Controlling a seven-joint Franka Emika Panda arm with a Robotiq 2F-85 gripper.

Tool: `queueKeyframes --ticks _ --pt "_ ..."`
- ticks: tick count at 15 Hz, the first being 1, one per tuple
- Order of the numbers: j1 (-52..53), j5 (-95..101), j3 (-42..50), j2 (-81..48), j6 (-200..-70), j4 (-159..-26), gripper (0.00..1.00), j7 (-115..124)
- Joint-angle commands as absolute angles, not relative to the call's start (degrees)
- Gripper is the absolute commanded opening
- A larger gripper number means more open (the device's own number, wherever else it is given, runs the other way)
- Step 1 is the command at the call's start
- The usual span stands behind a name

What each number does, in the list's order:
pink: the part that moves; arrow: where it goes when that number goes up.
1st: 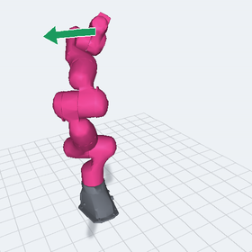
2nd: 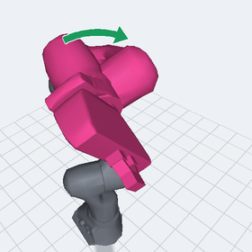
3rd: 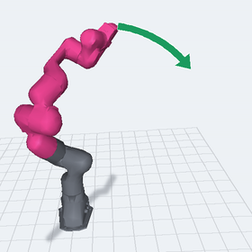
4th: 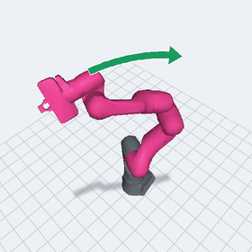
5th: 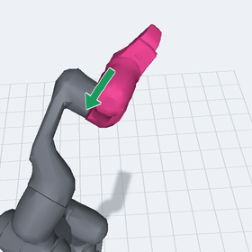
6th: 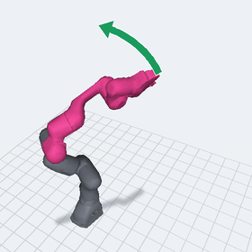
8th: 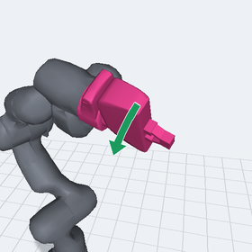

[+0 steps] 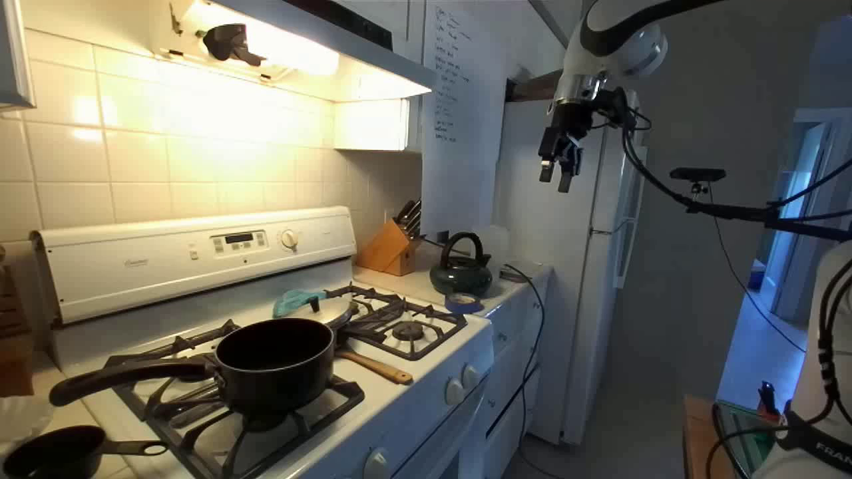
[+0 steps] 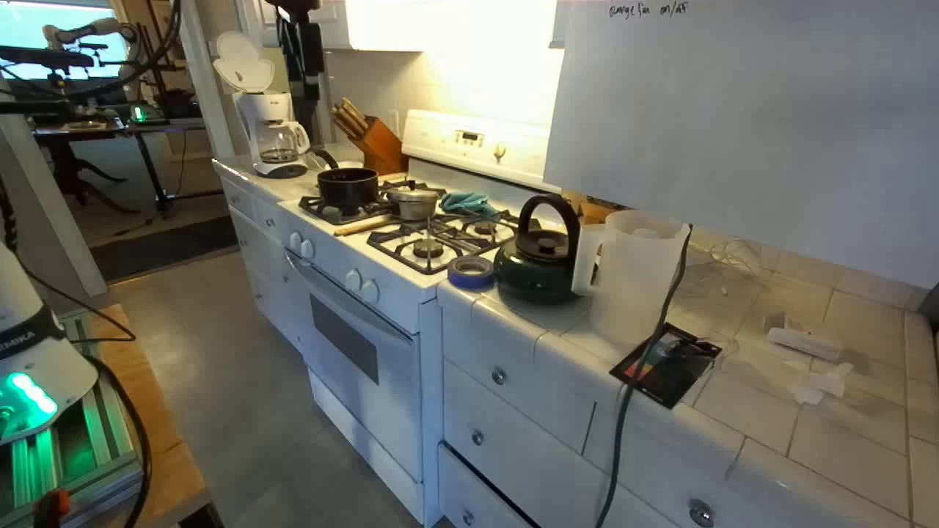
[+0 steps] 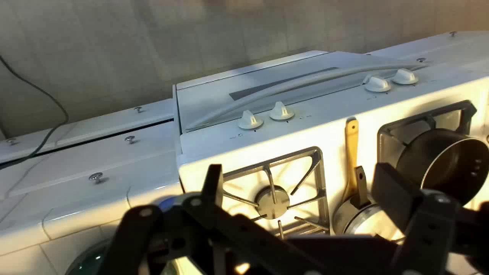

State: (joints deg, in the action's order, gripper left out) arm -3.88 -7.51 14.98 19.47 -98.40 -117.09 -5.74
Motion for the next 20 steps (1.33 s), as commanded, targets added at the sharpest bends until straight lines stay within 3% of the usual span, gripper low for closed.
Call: queueKeyframes --ticks 1,9,19,20 --pt "-5.5 -8.0 13.6 19.2 -98.2 -116.9 1.0 -6.2" --pt "-2.6 -6.3 7.2 8.6 -114.6 -113.9 1.0 -6.6" --pt "3.0 12.1 -1.3 -13.5 -132.9 -100.4 1.0 1.6" --pt "2.2 8.9 -1.2 -8.3 -132.8 -106.4 1.0 -1.2"
